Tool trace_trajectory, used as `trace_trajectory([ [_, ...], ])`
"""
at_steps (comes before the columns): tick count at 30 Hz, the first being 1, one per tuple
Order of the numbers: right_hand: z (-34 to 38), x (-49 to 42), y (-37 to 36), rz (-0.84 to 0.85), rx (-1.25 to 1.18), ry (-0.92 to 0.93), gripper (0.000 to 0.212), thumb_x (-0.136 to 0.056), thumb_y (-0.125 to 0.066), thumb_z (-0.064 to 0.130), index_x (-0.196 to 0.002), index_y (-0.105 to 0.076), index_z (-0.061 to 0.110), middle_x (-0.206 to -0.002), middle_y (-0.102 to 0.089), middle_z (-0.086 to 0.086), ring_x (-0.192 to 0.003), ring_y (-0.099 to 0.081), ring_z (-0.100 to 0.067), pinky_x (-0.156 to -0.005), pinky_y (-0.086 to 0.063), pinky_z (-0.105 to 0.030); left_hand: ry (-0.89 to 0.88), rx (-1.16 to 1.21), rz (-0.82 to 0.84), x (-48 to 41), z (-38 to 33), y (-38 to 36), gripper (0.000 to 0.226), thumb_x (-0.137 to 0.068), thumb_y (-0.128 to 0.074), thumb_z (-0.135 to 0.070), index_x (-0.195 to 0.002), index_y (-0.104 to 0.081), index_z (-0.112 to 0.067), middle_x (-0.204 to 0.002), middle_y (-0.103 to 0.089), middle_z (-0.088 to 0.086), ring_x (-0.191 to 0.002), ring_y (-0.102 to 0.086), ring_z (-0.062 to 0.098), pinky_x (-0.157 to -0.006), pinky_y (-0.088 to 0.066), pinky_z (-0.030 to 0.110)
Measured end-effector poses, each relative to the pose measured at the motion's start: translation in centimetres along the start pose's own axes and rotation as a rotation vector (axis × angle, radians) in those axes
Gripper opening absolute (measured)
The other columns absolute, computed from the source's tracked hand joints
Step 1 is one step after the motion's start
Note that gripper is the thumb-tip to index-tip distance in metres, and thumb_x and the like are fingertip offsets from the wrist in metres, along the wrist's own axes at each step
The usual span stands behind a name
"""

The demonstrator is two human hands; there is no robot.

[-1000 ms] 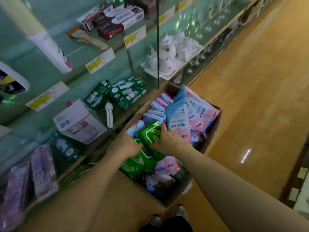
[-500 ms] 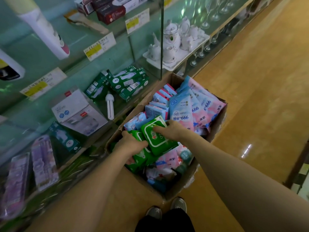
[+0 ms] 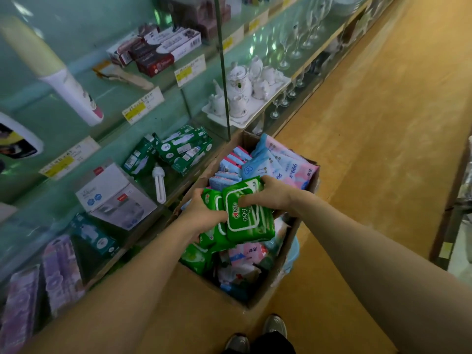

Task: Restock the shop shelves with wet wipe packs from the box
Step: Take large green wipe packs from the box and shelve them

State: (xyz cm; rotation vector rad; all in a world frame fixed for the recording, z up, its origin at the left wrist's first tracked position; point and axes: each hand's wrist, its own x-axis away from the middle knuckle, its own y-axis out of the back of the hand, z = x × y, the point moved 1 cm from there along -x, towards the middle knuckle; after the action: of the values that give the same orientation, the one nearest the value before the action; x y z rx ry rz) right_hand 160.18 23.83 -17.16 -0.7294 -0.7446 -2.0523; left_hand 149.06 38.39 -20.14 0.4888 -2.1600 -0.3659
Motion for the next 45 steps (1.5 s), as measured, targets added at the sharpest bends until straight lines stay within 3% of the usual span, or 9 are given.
trace_trajectory([
  [6, 1.9, 6.4, 3.9, -0.199, -0.114, 0.116, 0.035, -0.077, -0.079, 0.021, -0.098, -0.051, 0.015, -0.104, -0.070, -0.009, -0.087, -0.070, -0.021, -0.079, -0.058, -0.036, -0.213, -0.058, -0.005, 4.2, -5.9, 0.1, 0.092, -0.062, -0.081, -0.027, -0.137, -0.028, -0.024, -0.120, -0.053, 0.004, -0.105, -0.058, 0.026, -0.090, -0.052, 0.048],
  [11, 3.1, 14.0, 7.3, -0.359, -0.195, 0.228, 0.046, -0.078, -0.078, 0.019, -0.106, -0.042, 0.018, -0.087, -0.064, 0.001, -0.068, -0.065, -0.010, -0.046, -0.051, -0.019, -0.425, -0.056, -0.030, 8.3, -11.2, -0.8, 0.072, -0.066, -0.082, -0.027, -0.119, -0.032, -0.026, -0.110, -0.056, 0.001, -0.098, -0.061, 0.025, -0.086, -0.054, 0.042],
  [18, 3.8, 25.5, 11.8, -0.582, -0.184, 0.330, 0.046, -0.078, -0.078, 0.021, -0.116, -0.053, 0.012, -0.098, -0.070, -0.004, -0.078, -0.070, -0.014, -0.057, -0.055, -0.023, -0.740, -0.136, 0.018, 16.8, -19.3, -2.6, 0.085, -0.072, -0.078, -0.033, -0.137, -0.026, -0.019, -0.109, -0.051, -0.002, -0.095, -0.056, 0.020, -0.081, -0.047, 0.030],
  [25, 3.2, 37.1, 16.7, -0.865, -0.196, 0.443, 0.044, -0.076, -0.079, 0.019, -0.113, -0.056, 0.013, -0.098, -0.071, -0.004, -0.077, -0.072, -0.015, -0.060, -0.056, -0.024, -0.978, -0.145, 0.143, 26.4, -27.0, -6.3, 0.084, -0.071, -0.077, -0.031, -0.137, -0.024, -0.028, -0.116, -0.052, 0.002, -0.099, -0.061, 0.027, -0.087, -0.054, 0.046],
  [30, 1.1, 45.8, 20.7, -1.076, -0.177, 0.455, 0.045, -0.072, -0.082, 0.021, -0.108, -0.056, 0.012, -0.094, -0.071, -0.004, -0.074, -0.072, -0.014, -0.061, -0.056, -0.024, -1.128, -0.204, 0.215, 33.7, -32.1, -10.7, 0.098, -0.053, -0.077, -0.049, -0.133, -0.022, -0.037, -0.117, -0.053, 0.003, -0.095, -0.064, 0.027, -0.078, -0.057, 0.043],
  [34, -1.3, 53.2, 23.8, -1.227, -0.155, 0.438, 0.050, -0.071, -0.082, 0.019, -0.110, -0.052, 0.010, -0.095, -0.069, -0.007, -0.077, -0.071, -0.018, -0.067, -0.058, -0.030, -1.285, -0.200, 0.308, 40.0, -35.8, -15.5, 0.082, -0.081, -0.073, -0.028, -0.142, -0.019, -0.025, -0.096, -0.049, -0.004, -0.076, -0.060, 0.015, -0.050, -0.054, 0.023],
  [38, -4.2, 60.2, 25.9, -1.396, -0.118, 0.381, 0.065, -0.058, -0.090, 0.035, -0.107, -0.055, 0.013, -0.102, -0.067, -0.011, -0.086, -0.069, -0.021, -0.071, -0.059, -0.033, -1.424, -0.247, 0.332, 46.5, -38.7, -20.4, 0.077, -0.073, -0.074, -0.037, -0.133, -0.025, -0.030, -0.102, -0.056, 0.000, -0.084, -0.065, 0.025, -0.072, -0.058, 0.047],
  [41, -6.2, 65.0, 26.7, -1.481, -0.117, 0.378, 0.041, -0.072, -0.082, 0.018, -0.101, -0.053, 0.014, -0.094, -0.068, -0.008, -0.078, -0.069, -0.016, -0.063, -0.058, -0.026, -1.521, -0.248, 0.370, 51.1, -40.4, -23.9, 0.077, -0.075, -0.073, -0.035, -0.134, -0.025, -0.027, -0.100, -0.055, 0.000, -0.082, -0.065, 0.025, -0.072, -0.058, 0.046],
  [45, -8.5, 70.4, 27.7, -1.633, -0.113, 0.330, 0.052, -0.072, -0.082, 0.020, -0.112, -0.049, 0.012, -0.097, -0.067, -0.006, -0.082, -0.069, -0.018, -0.069, -0.058, -0.031, -1.631, -0.222, 0.456, 56.3, -42.1, -27.9, 0.078, -0.078, -0.073, -0.032, -0.138, -0.023, -0.026, -0.098, -0.053, -0.002, -0.077, -0.063, 0.018, -0.067, -0.057, 0.038],
])
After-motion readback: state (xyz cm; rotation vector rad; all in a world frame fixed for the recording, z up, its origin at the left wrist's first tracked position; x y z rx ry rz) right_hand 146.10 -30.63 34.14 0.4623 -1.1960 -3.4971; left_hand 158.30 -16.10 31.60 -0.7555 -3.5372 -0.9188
